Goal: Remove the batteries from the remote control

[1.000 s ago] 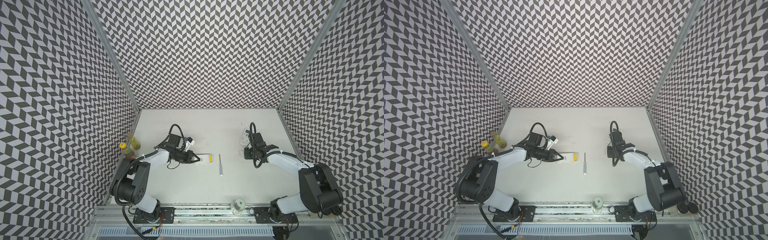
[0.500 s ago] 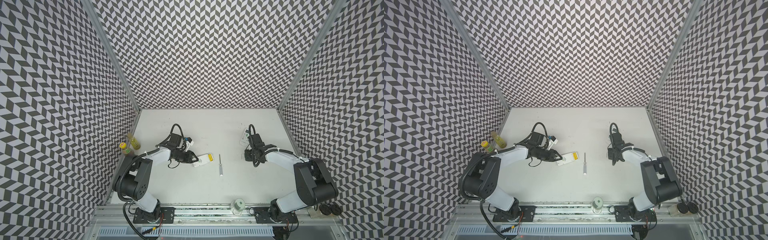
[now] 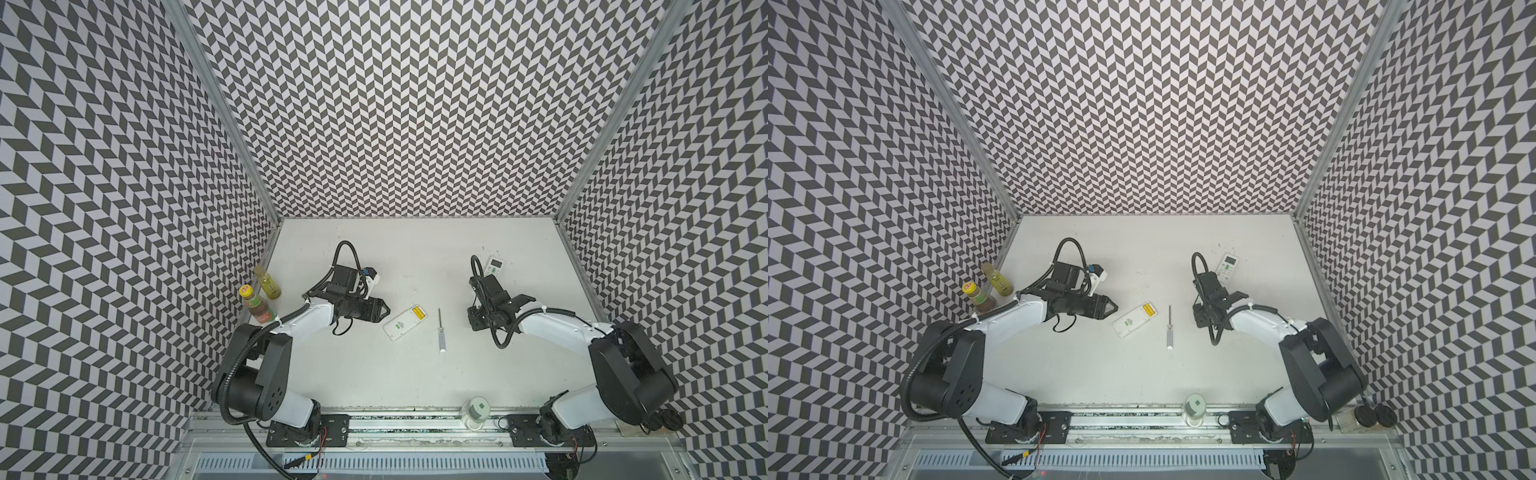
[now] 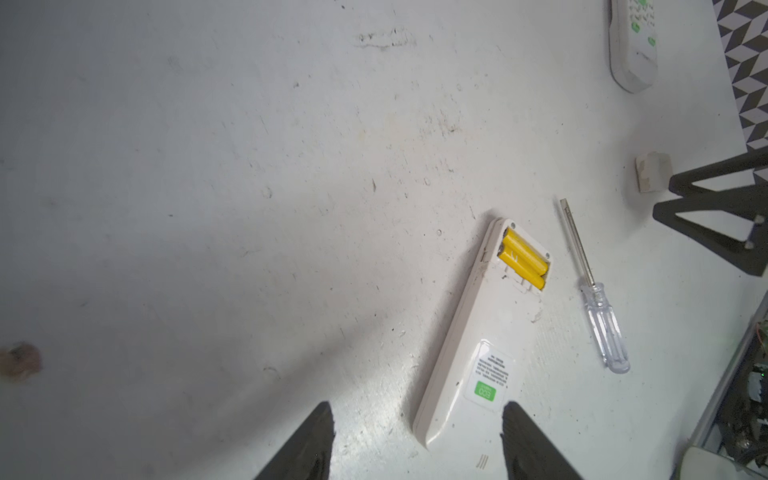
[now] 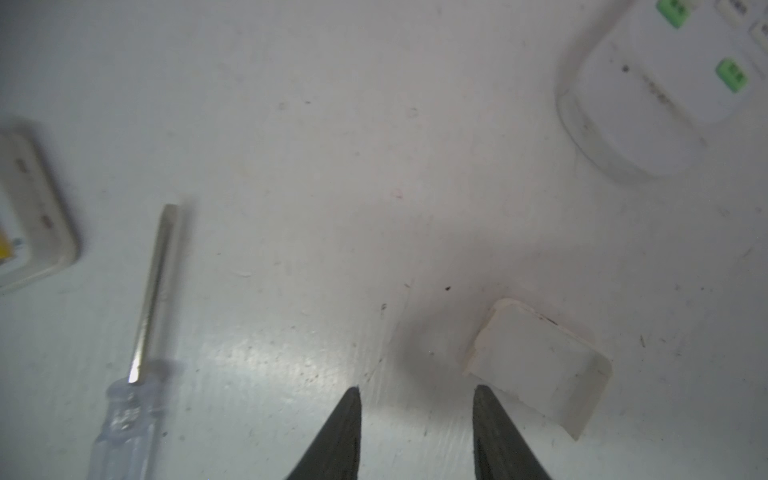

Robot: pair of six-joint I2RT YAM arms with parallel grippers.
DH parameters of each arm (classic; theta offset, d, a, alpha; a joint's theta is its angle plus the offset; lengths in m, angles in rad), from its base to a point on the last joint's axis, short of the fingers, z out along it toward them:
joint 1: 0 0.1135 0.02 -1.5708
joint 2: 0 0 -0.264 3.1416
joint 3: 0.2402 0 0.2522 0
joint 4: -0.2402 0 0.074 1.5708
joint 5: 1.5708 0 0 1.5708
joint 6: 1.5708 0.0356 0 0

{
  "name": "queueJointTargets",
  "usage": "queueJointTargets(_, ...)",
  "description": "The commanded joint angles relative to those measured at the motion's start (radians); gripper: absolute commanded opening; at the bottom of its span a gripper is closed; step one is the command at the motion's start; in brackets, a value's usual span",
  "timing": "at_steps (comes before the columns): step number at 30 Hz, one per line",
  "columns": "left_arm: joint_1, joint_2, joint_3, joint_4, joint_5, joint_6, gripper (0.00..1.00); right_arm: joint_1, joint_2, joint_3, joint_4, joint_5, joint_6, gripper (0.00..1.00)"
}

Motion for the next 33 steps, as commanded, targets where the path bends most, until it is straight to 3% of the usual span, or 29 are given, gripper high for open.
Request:
queueJointTargets(1,-0.034,-0.057,-0.021,0.041,-0.046,0.082,0.77,0.070,-0.047,0.015,0.035,-0.021,0.038,0.47)
queueJointTargets(6,-0.117,-0.074,-0.036,0.038,-0.104,0.154,0.99,0.177,-0.039,0.041,0.077,-0.032,0.103,0.49)
queueJointTargets(11,-0.178,-0.061,-0.050,0.040,-0.206,0.199,1.00,0.254,0.003,0.066,0.094,0.004,0.144,0.49)
queueJointTargets(22,-0.347,0.038,-0.038,0.054,-0.431,0.343,1.00,0.283,-0.002,-0.001,0.135,-0.018,0.227,0.49)
queueJointTargets(33,-0.357,0.085,-0.036,0.069,-0.527,0.358,1.00,0.314,-0.011,-0.055,0.142,0.008,0.247,0.49)
